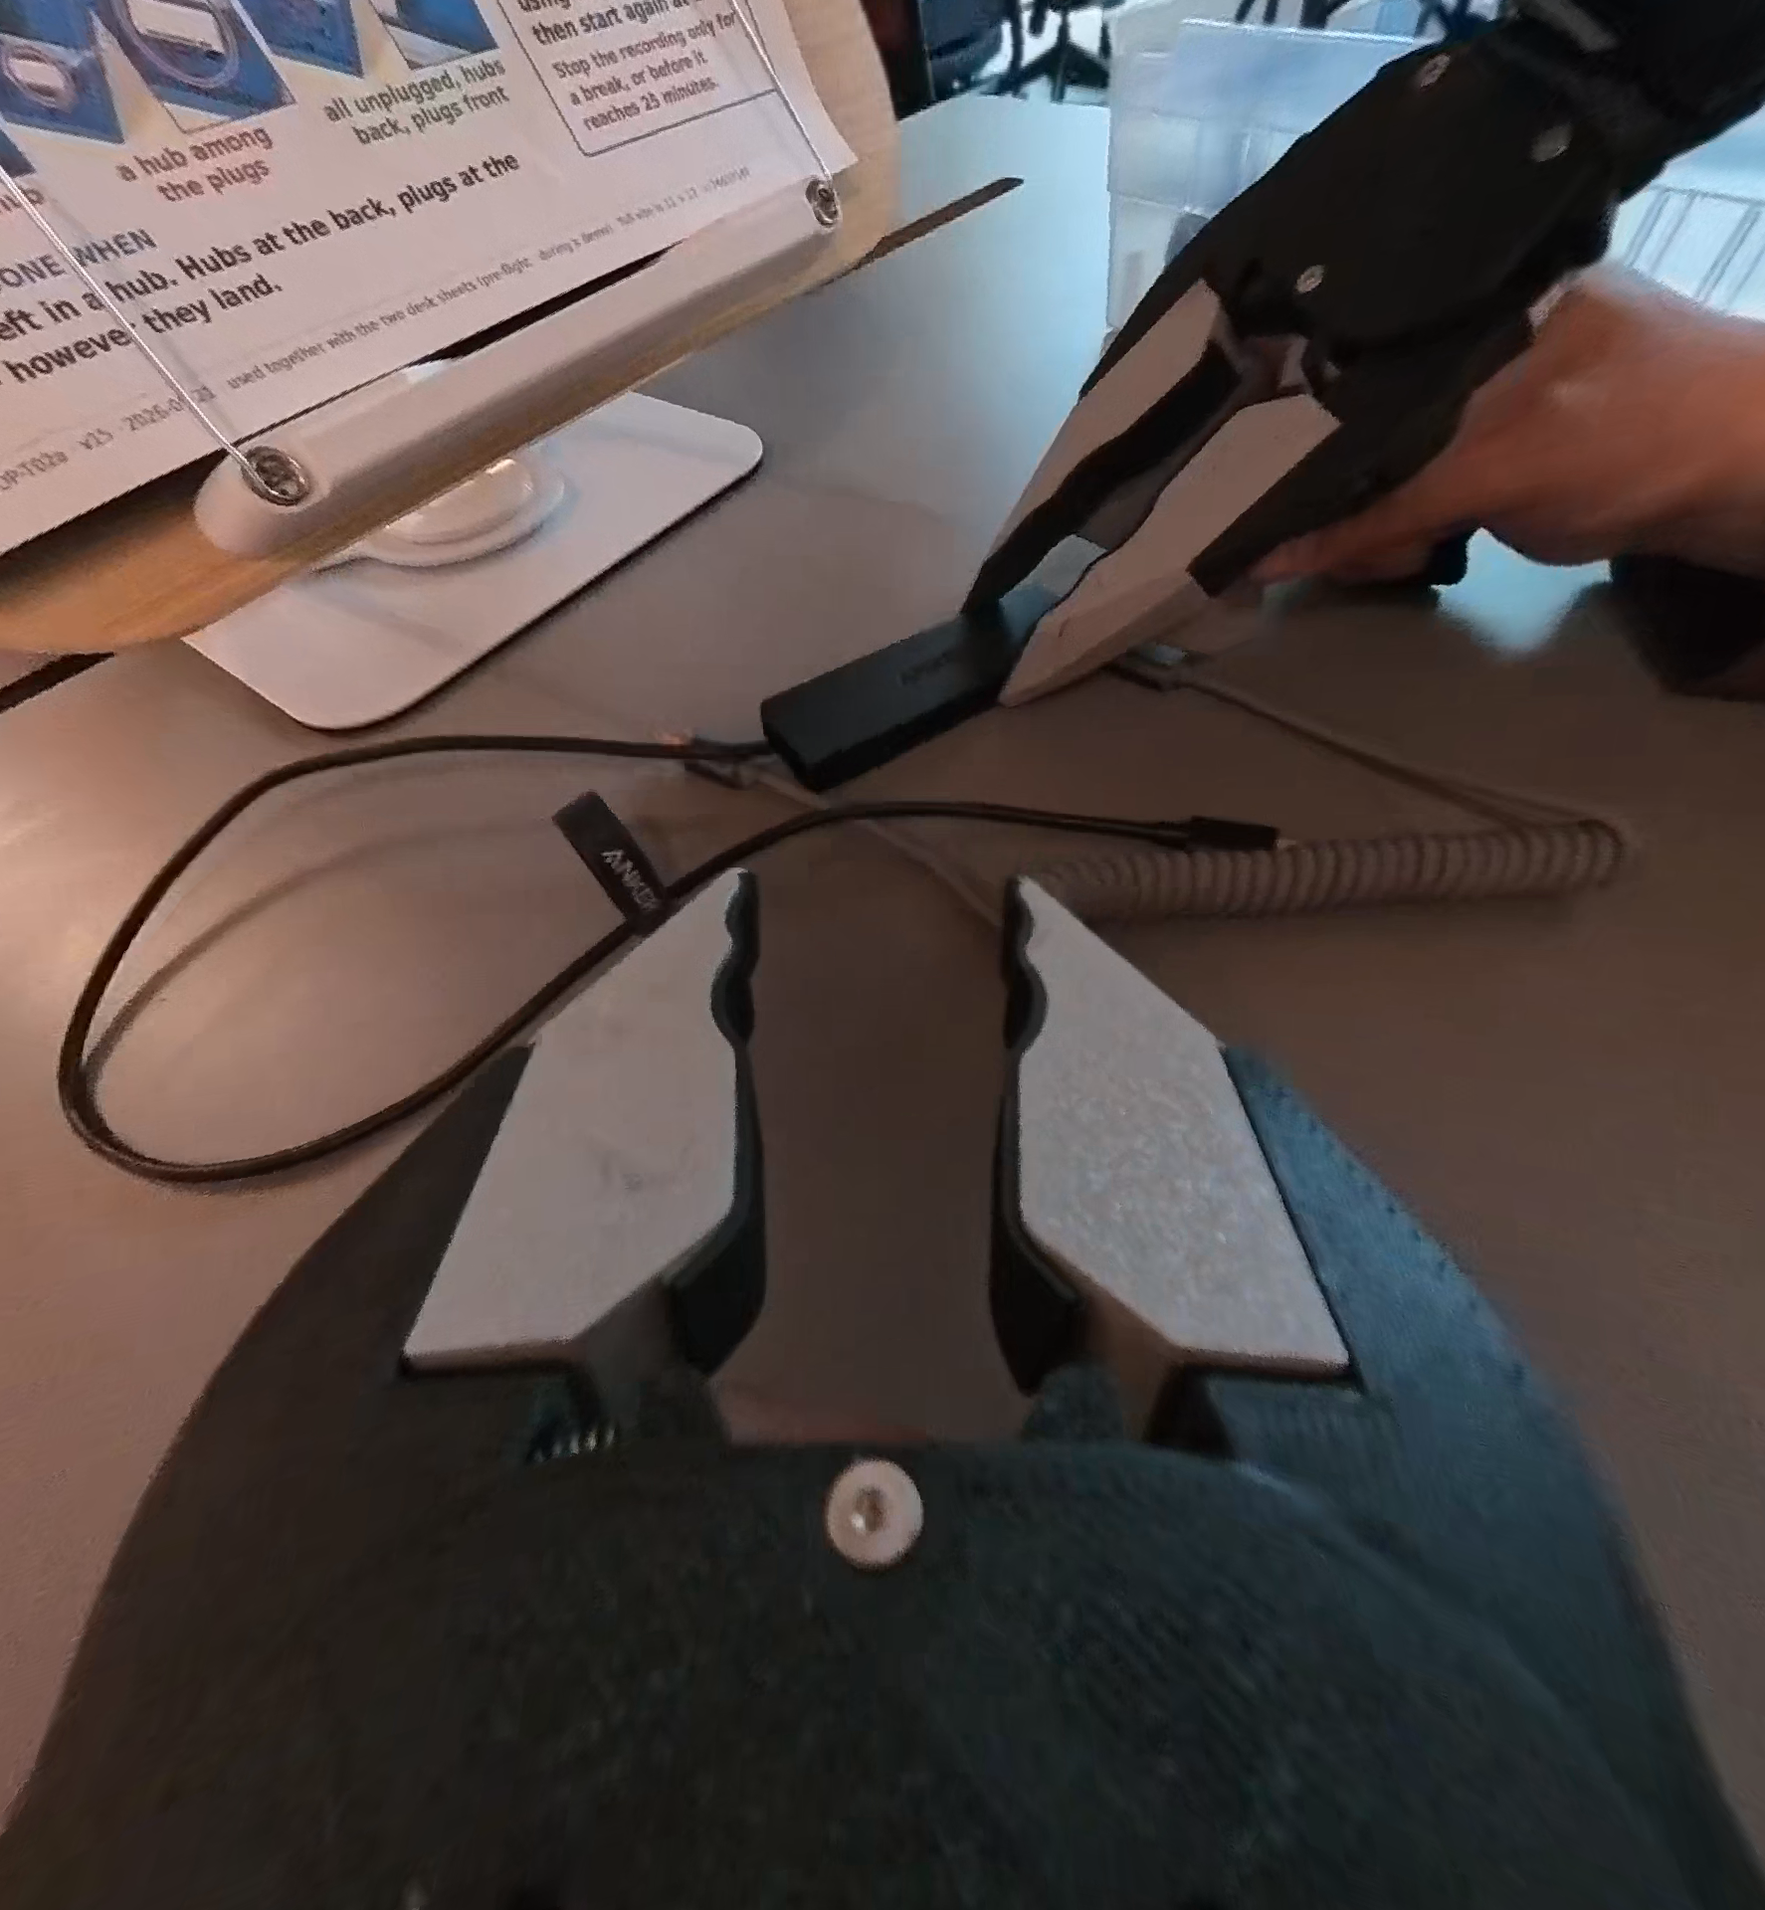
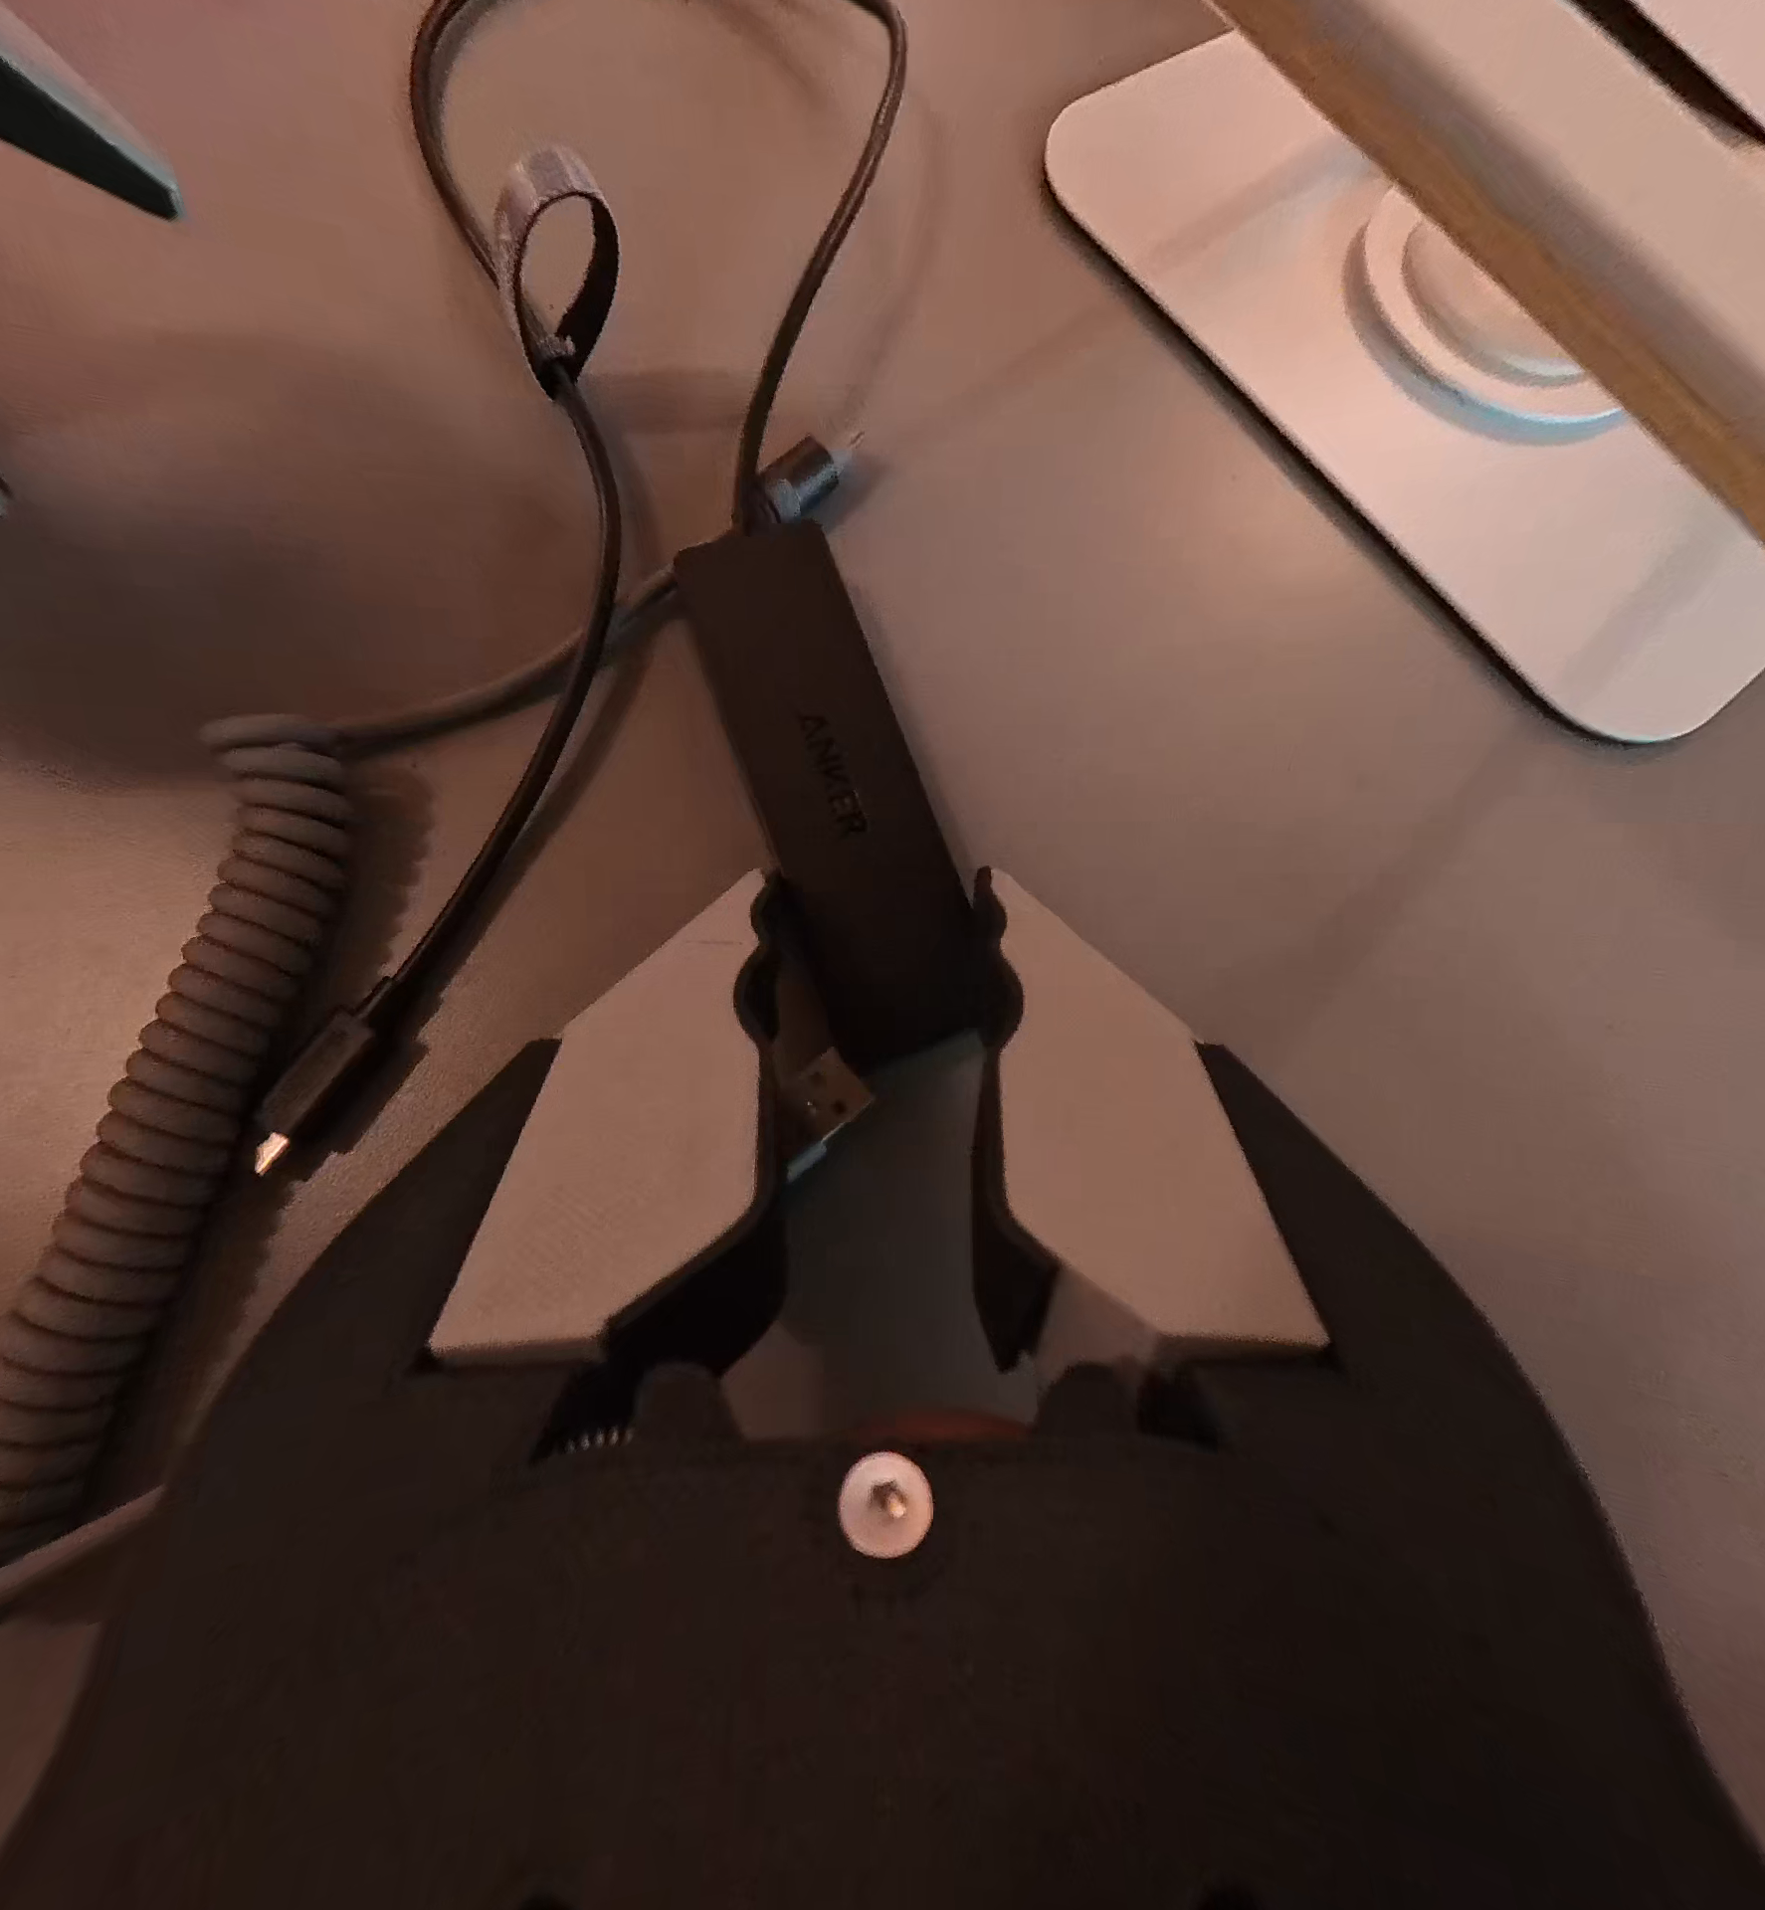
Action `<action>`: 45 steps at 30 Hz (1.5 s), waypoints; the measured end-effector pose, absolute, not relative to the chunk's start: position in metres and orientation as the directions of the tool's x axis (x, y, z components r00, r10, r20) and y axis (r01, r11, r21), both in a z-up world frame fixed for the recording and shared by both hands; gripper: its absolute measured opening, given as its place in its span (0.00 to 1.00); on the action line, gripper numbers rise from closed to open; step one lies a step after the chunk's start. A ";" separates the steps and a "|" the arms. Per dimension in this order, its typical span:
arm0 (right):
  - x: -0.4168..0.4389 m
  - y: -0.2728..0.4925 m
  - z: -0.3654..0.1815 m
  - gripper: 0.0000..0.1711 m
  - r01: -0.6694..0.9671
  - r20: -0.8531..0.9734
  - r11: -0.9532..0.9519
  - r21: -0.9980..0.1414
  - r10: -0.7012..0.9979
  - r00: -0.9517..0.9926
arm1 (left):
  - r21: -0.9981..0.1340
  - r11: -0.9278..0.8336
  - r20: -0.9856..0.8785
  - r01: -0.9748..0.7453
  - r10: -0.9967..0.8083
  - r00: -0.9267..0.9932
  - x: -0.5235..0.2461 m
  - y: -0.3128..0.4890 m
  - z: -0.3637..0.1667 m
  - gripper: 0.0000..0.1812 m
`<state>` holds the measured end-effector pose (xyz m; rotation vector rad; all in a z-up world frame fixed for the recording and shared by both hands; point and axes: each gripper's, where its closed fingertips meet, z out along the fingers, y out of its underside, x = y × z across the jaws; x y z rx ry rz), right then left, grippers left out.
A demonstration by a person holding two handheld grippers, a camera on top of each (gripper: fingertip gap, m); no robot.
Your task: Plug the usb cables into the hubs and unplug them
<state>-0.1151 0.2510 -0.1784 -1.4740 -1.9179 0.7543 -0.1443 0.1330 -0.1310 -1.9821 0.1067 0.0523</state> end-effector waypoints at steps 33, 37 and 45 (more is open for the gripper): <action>-0.072 0.145 -0.127 0.18 0.438 -0.186 0.079 -0.895 0.828 -0.529 | -0.497 -0.340 -0.825 -0.798 -0.101 0.556 -0.118 0.133 -0.146 0.07; -0.082 0.166 -0.131 0.22 0.433 -0.066 0.125 -0.892 0.914 -0.401 | -0.469 -0.392 -0.833 -0.791 -0.100 0.544 -0.125 0.136 -0.153 0.06; -0.086 0.185 -0.128 0.27 0.397 0.080 0.210 -0.894 0.944 -0.320 | -0.511 -0.388 -0.810 -0.767 -0.082 0.581 -0.125 0.134 -0.150 0.06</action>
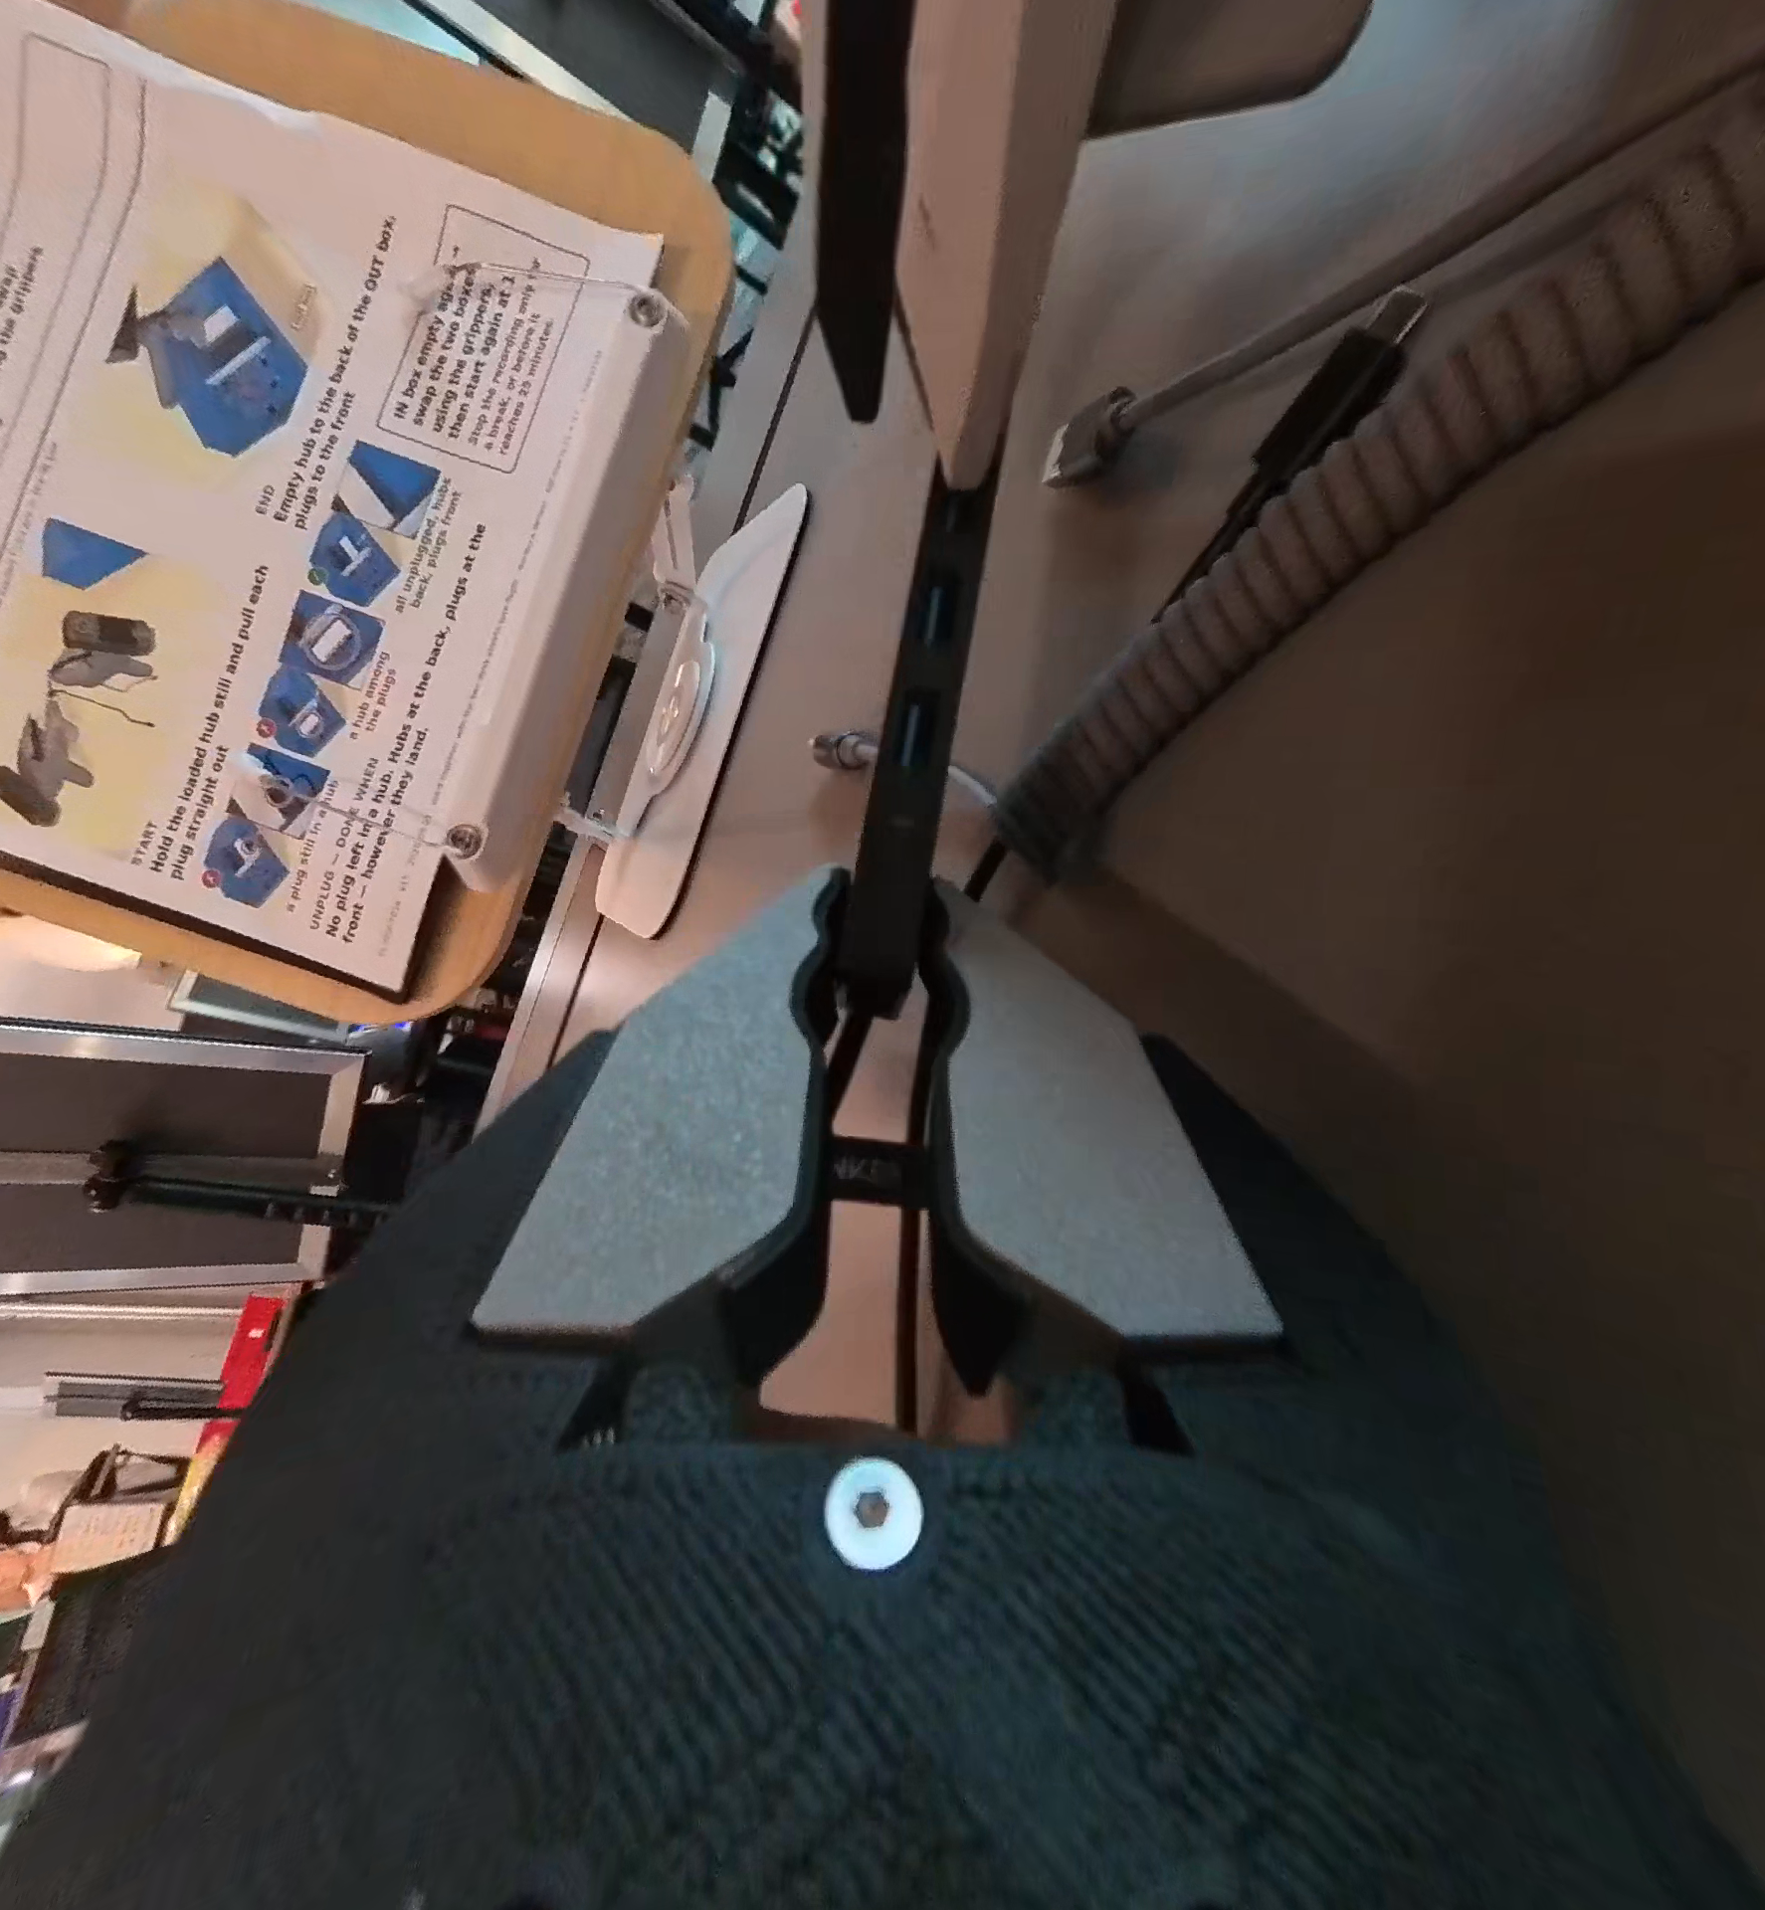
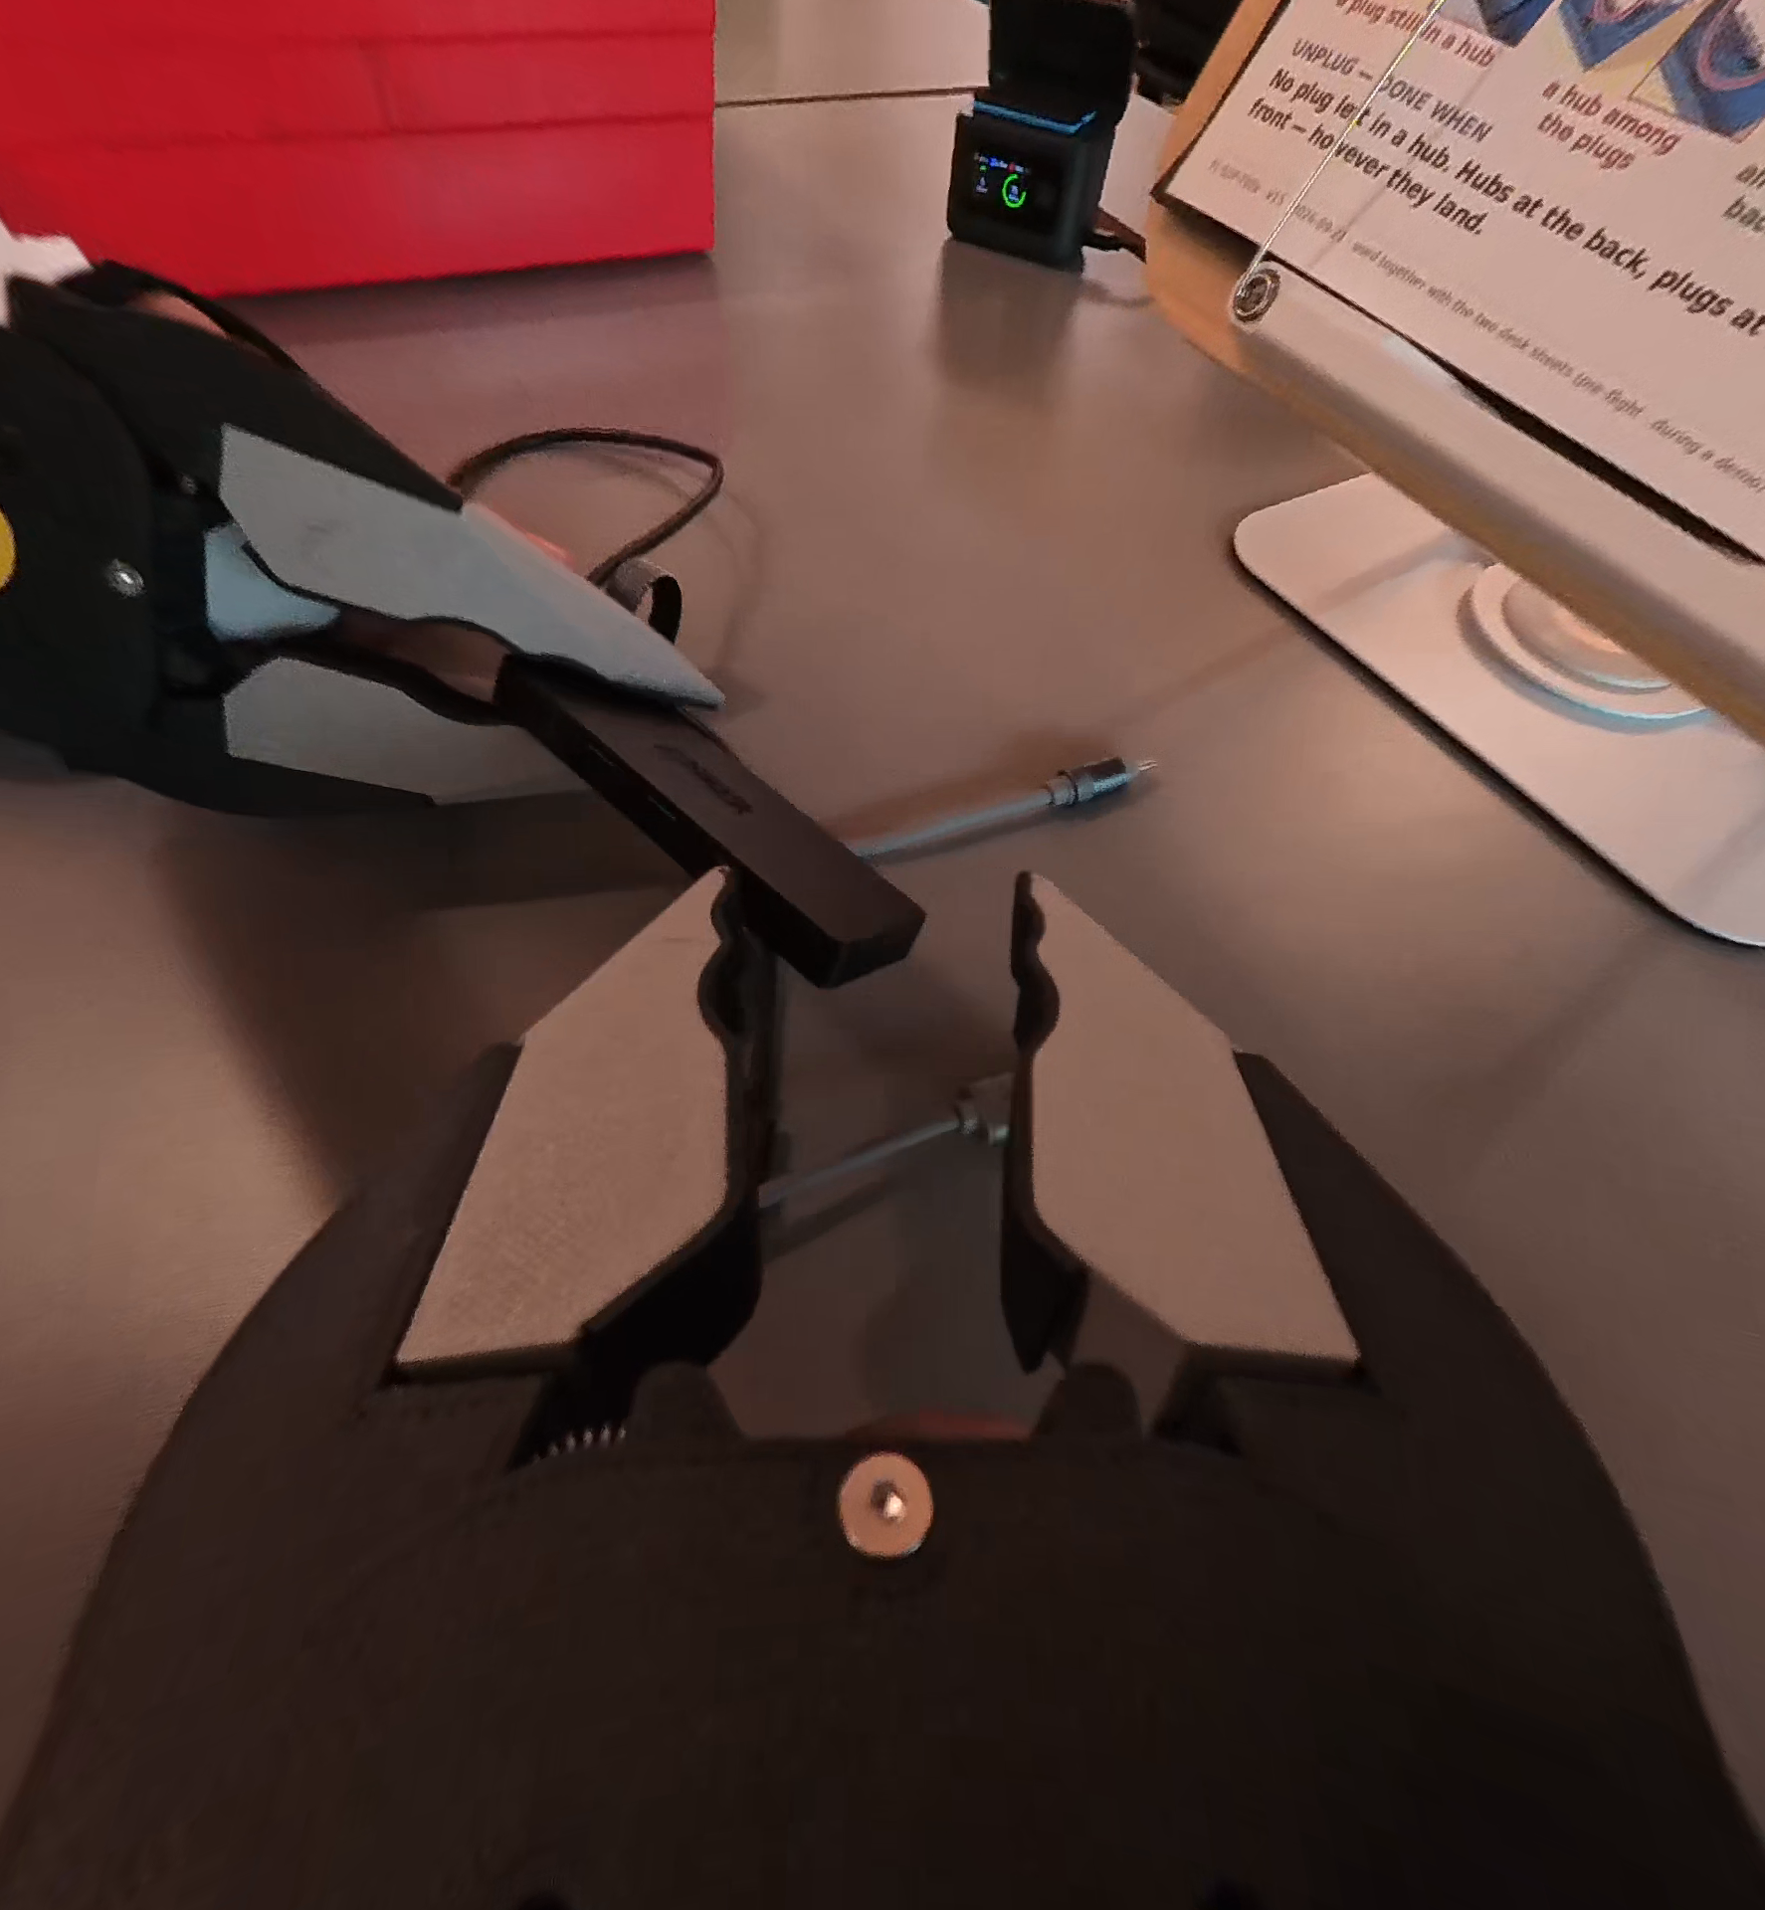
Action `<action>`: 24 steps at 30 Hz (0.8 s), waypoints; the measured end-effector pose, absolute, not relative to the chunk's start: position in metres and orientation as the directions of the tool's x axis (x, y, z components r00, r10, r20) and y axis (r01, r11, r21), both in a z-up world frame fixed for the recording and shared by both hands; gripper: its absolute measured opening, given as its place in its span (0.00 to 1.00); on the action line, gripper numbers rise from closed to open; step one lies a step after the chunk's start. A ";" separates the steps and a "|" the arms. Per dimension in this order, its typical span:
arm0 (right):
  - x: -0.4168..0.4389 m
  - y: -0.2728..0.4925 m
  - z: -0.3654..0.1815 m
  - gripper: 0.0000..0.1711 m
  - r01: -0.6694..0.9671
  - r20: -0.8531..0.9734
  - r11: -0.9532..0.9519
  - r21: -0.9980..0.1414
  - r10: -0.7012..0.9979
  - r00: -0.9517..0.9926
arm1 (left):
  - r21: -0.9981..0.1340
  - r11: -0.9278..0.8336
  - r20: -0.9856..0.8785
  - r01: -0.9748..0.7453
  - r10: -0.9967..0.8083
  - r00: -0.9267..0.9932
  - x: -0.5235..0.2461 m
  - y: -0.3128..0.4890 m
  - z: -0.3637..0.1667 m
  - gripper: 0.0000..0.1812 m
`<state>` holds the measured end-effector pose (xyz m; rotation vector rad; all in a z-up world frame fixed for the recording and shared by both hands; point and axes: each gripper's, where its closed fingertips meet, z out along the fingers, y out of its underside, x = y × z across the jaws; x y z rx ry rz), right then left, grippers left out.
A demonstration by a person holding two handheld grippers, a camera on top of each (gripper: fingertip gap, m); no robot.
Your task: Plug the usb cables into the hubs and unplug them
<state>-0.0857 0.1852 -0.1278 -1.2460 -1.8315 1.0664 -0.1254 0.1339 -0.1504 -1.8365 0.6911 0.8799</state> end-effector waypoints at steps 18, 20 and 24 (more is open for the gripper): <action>-0.082 0.161 -0.122 0.32 0.260 0.406 0.503 -0.824 0.845 -0.349 | -0.626 -0.275 -0.746 -0.729 -0.059 0.663 -0.122 0.123 -0.130 0.05; -0.084 0.157 -0.124 0.34 0.253 0.434 0.529 -0.810 0.831 -0.348 | -0.637 -0.234 -0.737 -0.734 -0.093 0.669 -0.114 0.121 -0.128 0.05; -0.086 0.150 -0.117 0.35 0.207 0.463 0.547 -0.811 0.817 -0.344 | -0.631 -0.224 -0.742 -0.743 -0.106 0.662 -0.114 0.116 -0.127 0.06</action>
